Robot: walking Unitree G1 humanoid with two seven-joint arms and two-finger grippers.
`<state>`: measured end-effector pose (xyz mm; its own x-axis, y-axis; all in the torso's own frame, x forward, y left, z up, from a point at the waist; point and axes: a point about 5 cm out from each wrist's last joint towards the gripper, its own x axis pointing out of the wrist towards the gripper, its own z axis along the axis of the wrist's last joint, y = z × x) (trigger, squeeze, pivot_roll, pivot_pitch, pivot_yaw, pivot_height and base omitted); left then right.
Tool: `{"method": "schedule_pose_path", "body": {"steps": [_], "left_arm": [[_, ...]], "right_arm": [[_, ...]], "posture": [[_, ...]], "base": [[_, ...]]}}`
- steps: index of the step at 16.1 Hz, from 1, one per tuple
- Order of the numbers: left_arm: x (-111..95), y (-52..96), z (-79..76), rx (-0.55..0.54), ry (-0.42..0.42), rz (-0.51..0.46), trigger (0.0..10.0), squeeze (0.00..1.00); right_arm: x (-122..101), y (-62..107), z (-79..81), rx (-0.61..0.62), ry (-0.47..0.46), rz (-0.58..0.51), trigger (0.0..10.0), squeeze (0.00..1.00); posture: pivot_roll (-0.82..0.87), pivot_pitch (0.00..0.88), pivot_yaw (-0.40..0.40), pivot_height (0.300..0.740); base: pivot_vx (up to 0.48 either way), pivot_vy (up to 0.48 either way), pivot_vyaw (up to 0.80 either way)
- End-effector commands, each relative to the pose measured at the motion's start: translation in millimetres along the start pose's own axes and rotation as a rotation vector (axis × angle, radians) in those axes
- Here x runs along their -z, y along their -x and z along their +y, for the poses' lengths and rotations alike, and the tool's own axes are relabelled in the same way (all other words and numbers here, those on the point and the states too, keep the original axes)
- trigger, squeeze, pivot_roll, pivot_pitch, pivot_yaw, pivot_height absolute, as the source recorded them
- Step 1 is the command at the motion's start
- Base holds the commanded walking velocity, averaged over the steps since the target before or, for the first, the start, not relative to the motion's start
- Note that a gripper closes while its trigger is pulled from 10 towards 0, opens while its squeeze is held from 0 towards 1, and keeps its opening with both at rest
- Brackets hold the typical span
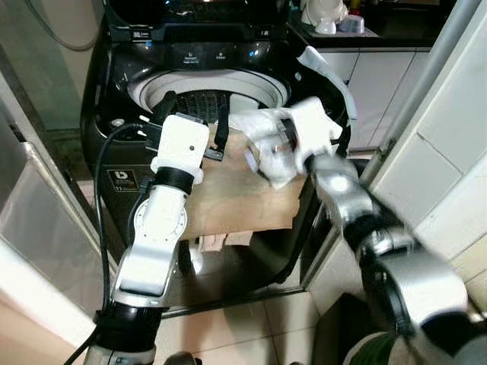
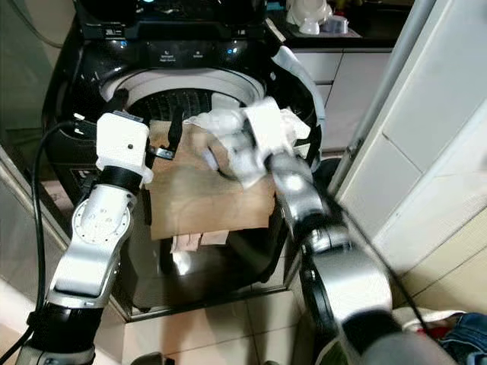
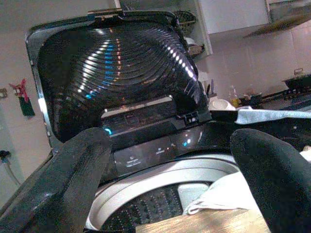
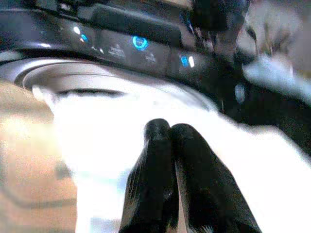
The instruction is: Clothes washing
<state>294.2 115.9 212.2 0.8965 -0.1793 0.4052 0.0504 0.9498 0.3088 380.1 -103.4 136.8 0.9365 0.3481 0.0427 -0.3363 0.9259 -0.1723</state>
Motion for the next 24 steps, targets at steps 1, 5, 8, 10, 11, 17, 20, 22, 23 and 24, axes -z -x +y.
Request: {"method": "schedule_pose_path", "body": {"steps": [1, 5, 8, 10, 11, 17, 20, 22, 23, 24], "left_arm": [[-2, 1.3, 3.1, -0.016, -0.01, 0.001, 10.0, 0.0], [0, 13.1, 9.7, 0.035, -0.012, 0.039, 10.0, 0.0], [14, 47.4, 14.6, 0.172, -0.056, 0.158, 10.0, 0.0], [11, 65.3, 19.6, 0.225, -0.082, 0.2, 10.0, 0.0], [9, 67.3, 19.9, 0.235, -0.084, 0.206, 10.0, 0.0], [-2, 76.1, 17.3, 0.268, -0.074, 0.231, 10.0, 0.0], [-7, 81.2, 15.4, 0.246, -0.064, 0.247, 10.0, 0.0], [-8, 82.9, 14.6, 0.234, -0.061, 0.252, 10.0, 0.0], [-9, 83.6, 13.0, 0.221, -0.055, 0.255, 10.0, 0.0], [-9, 82.9, 12.1, 0.211, -0.053, 0.256, 10.0, 0.0]], "right_arm": [[-2, 1.7, 3.4, -0.013, -0.037, -0.044, 10.0, 0.0], [48, 28.8, 4.8, 0.024, -0.132, 0.124, 10.0, 0.0], [45, 20.9, 4.3, 0.021, -0.1, 0.186, 10.0, 0.0], [42, 16.4, 5.0, 0.026, -0.095, 0.223, 10.0, 0.0], [42, 15.8, 5.4, 0.029, -0.098, 0.23, 10.0, 0.0], [21, -2.9, 7.7, 0.03, 0.012, 0.273, 10.0, 0.0], [-2, -15.7, -0.3, 0.037, 0.167, 0.251, 10.0, 0.0], [-14, -21.2, -2.3, 0.041, 0.202, 0.23, 10.0, 0.0], [-30, -29.0, -0.8, 0.034, 0.251, 0.187, 10.0, 0.0], [-48, -36.0, 0.5, 0.037, 0.281, 0.135, 10.0, 0.0]], "posture": [[0.04, 0.0, -0.063, 0.74], [0.07, 0.0, -0.032, 0.74], [0.11, 0.0, -0.033, 0.74], [0.16, 0.016, -0.042, 0.74], [0.17, 0.017, -0.043, 0.74], [0.21, 0.059, -0.057, 0.74], [0.23, 0.083, -0.085, 0.74], [0.23, 0.089, -0.093, 0.74], [0.22, 0.1, -0.108, 0.74], [0.22, 0.099, -0.111, 0.74]], "base": [[0.0, 0.0, 0.0], [0.0, 0.0, 0.0], [0.0, 0.0, 0.0], [0.0, 0.0, 0.0], [0.0, 0.0, 0.0], [0.0, 0.0, 0.0], [0.0, 0.0, 0.0], [0.0, 0.0, 0.0], [0.0, 0.0, 0.0], [0.0, 0.0, 0.0]]}}
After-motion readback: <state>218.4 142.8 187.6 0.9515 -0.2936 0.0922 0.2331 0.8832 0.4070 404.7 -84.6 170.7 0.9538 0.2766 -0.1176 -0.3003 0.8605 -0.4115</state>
